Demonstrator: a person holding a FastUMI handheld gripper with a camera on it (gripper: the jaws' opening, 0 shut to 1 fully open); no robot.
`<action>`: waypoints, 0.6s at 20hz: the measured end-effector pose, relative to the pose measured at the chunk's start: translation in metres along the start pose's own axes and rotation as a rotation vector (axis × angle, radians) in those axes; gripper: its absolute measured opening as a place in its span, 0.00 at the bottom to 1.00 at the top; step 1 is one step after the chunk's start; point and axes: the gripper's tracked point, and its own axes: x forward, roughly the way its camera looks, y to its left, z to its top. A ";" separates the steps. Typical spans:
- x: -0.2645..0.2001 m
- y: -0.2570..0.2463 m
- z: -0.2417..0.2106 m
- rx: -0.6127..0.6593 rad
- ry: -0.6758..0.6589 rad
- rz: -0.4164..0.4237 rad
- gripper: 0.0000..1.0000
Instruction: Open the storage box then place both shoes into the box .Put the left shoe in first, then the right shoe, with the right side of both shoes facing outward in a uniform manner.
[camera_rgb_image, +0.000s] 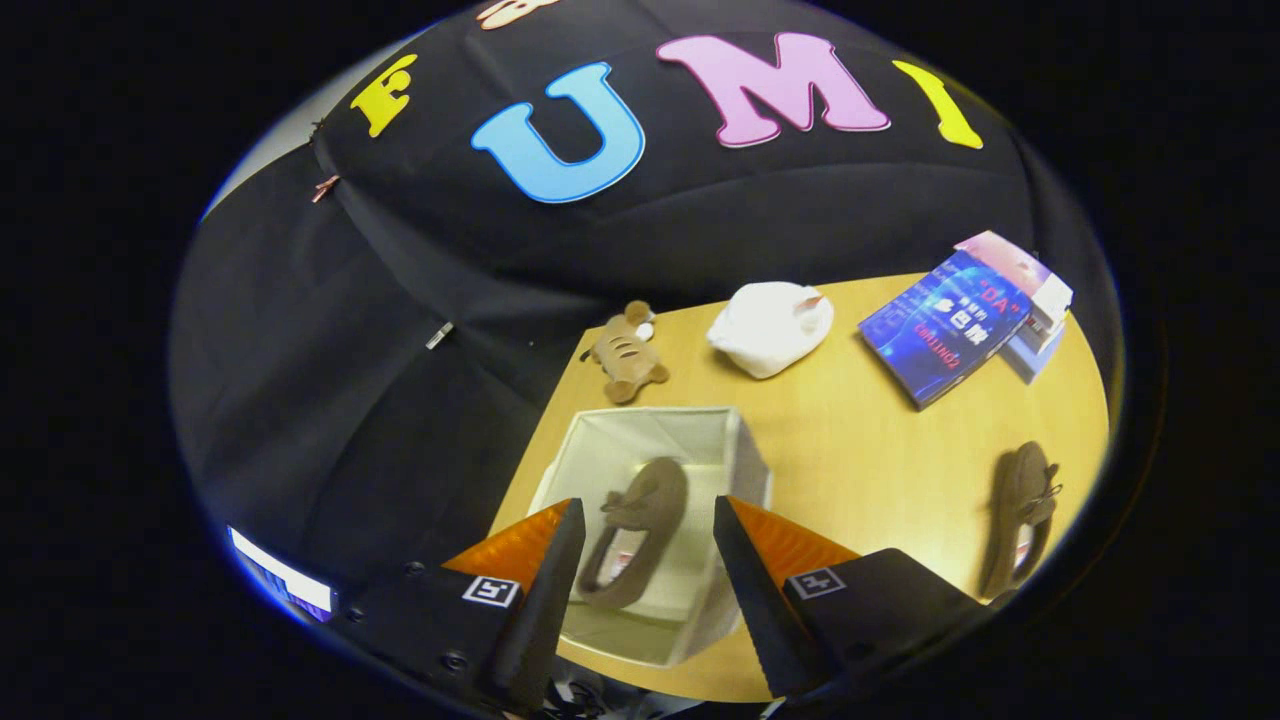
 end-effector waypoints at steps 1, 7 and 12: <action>-0.010 -0.017 0.003 -0.007 -0.008 -0.018 0.81; -0.072 -0.132 0.006 -0.015 -0.020 -0.169 0.81; -0.102 -0.241 -0.016 -0.013 0.028 -0.341 0.82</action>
